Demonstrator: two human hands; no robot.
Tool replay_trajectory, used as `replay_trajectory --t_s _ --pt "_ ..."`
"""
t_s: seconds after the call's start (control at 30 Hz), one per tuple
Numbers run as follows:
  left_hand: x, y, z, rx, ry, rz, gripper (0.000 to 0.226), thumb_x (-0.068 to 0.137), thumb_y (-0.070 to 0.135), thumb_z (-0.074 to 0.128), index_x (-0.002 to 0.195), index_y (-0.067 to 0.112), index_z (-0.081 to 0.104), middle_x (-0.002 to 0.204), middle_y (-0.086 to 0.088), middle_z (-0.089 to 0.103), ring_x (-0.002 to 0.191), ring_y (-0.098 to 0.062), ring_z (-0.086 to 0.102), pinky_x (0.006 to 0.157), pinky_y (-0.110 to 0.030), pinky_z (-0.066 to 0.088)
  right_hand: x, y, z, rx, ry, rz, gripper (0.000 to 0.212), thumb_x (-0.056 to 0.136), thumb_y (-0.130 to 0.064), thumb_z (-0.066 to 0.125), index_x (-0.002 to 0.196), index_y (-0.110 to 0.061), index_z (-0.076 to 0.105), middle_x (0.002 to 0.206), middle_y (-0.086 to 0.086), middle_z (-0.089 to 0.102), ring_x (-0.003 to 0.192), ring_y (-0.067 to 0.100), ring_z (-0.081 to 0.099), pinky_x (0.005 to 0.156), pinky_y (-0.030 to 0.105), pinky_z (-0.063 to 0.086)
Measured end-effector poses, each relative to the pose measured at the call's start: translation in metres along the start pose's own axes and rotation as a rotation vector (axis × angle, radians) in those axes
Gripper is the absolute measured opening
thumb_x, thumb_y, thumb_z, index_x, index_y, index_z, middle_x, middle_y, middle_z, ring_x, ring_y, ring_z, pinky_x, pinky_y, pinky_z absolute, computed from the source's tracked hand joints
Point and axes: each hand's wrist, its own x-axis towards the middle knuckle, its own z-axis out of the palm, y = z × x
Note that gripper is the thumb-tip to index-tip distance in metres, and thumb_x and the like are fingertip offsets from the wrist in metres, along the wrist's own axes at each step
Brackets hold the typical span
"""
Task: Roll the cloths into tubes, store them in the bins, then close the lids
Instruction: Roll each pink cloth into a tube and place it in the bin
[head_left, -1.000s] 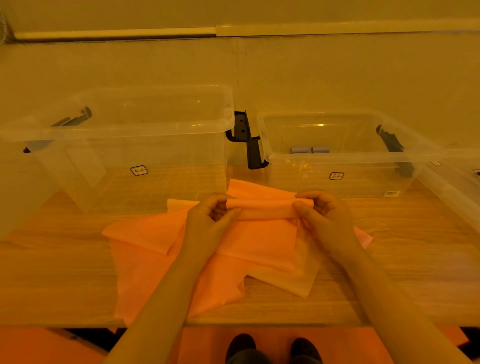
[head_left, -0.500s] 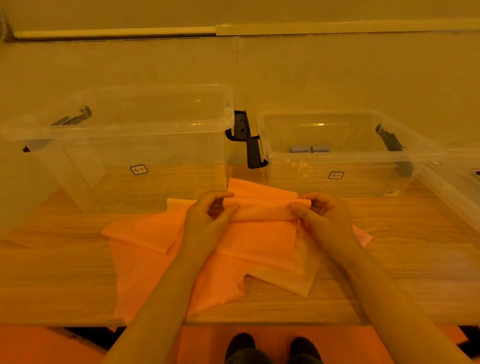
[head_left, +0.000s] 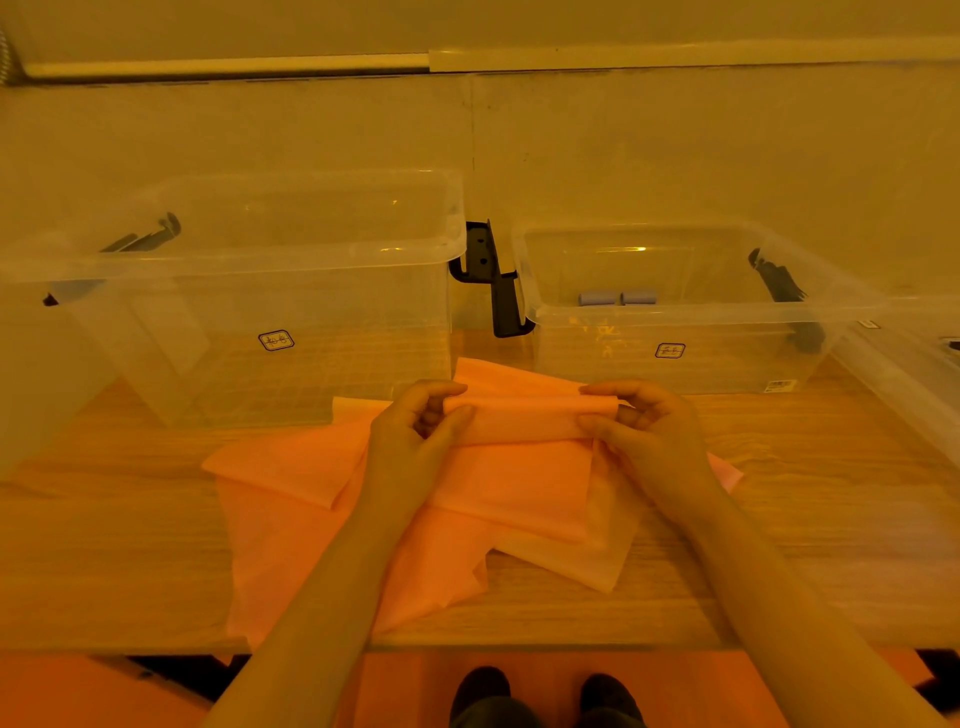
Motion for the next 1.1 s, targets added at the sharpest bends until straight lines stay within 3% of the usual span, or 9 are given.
replay_trajectory --t_s 0.13,0.27,0.4,0.57,0.7,0.9,1.1 --pt "-0.0009 0.0008 0.0006 -0.024 -0.022 -0.005 0.029 0.084 0.009 0.07 0.099 0.032 0.065 0.08 0.008 0.057 0.069 0.002 0.049 0.062 -0.011 0.04 -0.0005 -0.0003 0.0008 -0.027 0.05 -0.023 0.021 0.08 -0.006 0.074 0.088 -0.024 0.07 0.083 -0.003 0.073 0.062 0.001 0.064 0.05 0.015 0.048" --pt "-0.0009 -0.0015 0.001 -0.049 -0.044 -0.01 0.038 0.079 0.002 0.073 0.1 0.033 0.065 0.092 0.005 0.064 0.073 -0.001 0.053 0.065 -0.011 0.042 -0.0007 -0.0005 0.001 -0.048 0.06 -0.027 0.014 0.082 -0.013 0.073 0.088 -0.024 0.069 0.077 -0.006 0.073 0.06 0.006 0.063 0.05 0.019 0.051" --pt "-0.0006 -0.001 -0.0003 0.019 -0.036 -0.028 0.024 0.082 0.011 0.072 0.101 0.026 0.068 0.102 0.003 0.066 0.083 -0.004 0.058 0.069 -0.01 0.045 0.0001 0.0003 0.0013 -0.059 0.045 -0.022 0.016 0.084 -0.015 0.07 0.096 -0.025 0.068 0.079 -0.008 0.073 0.063 0.01 0.064 0.053 0.024 0.053" --pt "-0.001 -0.0011 -0.0001 0.009 -0.01 -0.035 0.019 0.084 0.015 0.071 0.093 0.031 0.065 0.09 0.0 0.065 0.078 -0.011 0.056 0.065 -0.012 0.044 -0.0002 0.0004 0.0001 -0.093 0.022 -0.058 0.012 0.084 -0.015 0.07 0.091 -0.024 0.07 0.085 -0.008 0.072 0.073 0.006 0.066 0.056 0.021 0.054" --pt "-0.0003 -0.0005 -0.0004 0.023 0.011 -0.023 0.023 0.086 0.017 0.068 0.093 0.038 0.06 0.087 0.002 0.061 0.076 -0.01 0.054 0.064 -0.016 0.044 -0.002 -0.0011 -0.0003 -0.084 -0.035 -0.075 0.026 0.077 -0.003 0.074 0.093 -0.022 0.068 0.091 -0.008 0.071 0.079 0.002 0.069 0.06 0.016 0.054" --pt "-0.0003 0.0012 0.0003 -0.004 0.025 -0.032 0.022 0.087 0.017 0.067 0.092 0.036 0.06 0.083 -0.003 0.06 0.071 -0.009 0.053 0.061 -0.015 0.042 -0.0007 0.0029 -0.0006 -0.047 -0.025 -0.065 0.018 0.078 -0.006 0.075 0.092 -0.017 0.071 0.093 -0.006 0.074 0.086 0.008 0.07 0.065 0.02 0.055" --pt "-0.0026 0.0014 -0.0003 -0.024 -0.011 -0.043 0.03 0.076 0.012 0.077 0.09 0.037 0.065 0.085 0.001 0.064 0.074 -0.008 0.055 0.063 -0.015 0.045 0.0014 0.0015 -0.0003 0.036 0.027 -0.059 0.022 0.078 -0.002 0.073 0.091 -0.018 0.066 0.086 -0.001 0.072 0.075 0.009 0.07 0.059 0.02 0.055"
